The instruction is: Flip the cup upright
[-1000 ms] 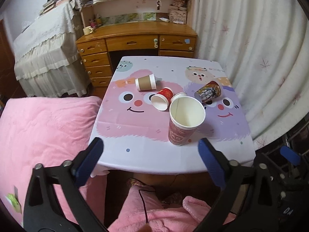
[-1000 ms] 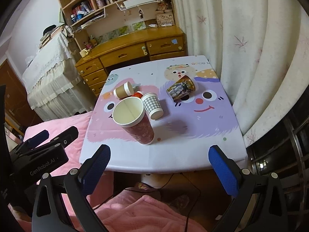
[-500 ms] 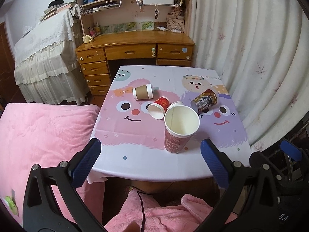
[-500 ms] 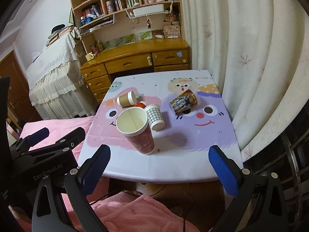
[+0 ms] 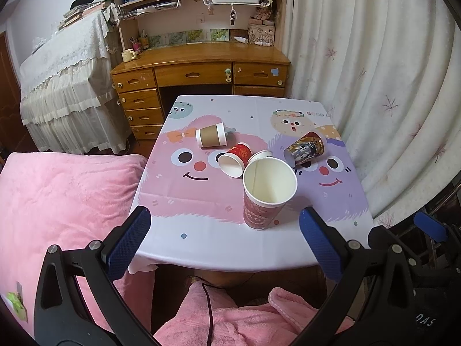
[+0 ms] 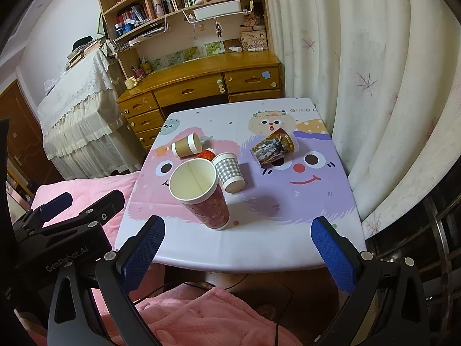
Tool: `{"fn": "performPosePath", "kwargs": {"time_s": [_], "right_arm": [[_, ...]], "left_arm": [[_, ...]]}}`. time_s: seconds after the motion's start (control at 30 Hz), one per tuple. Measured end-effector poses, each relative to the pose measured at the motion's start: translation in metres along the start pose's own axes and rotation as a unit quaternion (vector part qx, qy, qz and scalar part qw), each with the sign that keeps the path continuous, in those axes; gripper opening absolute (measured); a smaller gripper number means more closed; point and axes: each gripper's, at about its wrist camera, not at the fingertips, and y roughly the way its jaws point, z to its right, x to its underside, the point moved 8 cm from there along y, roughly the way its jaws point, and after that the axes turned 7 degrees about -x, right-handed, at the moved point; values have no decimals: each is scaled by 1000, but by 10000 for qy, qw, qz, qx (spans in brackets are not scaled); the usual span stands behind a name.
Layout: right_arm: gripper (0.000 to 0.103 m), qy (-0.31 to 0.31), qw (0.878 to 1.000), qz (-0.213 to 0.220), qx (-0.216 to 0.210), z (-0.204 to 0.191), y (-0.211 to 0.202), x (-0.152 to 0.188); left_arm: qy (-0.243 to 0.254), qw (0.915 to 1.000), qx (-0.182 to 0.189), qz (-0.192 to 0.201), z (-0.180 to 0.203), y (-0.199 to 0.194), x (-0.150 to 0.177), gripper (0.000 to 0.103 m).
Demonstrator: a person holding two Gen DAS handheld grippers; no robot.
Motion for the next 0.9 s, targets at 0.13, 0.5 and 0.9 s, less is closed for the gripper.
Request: {"fn": "performPosePath", "kwargs": {"time_s": [0.13,0.5,0.9], "right_arm": [[103,44,10000,-27,15,1,4,0],[103,56,10000,-39,8,3,5,-1],[103,68,10000,-61,-5,5,5,-1]], "left_arm": [[-1,10000,-1,6,0,0,0,102],[-9,10000,14,2,1,1,-1,102],[-7,10000,7,-2,2,1,-1,102]]}}
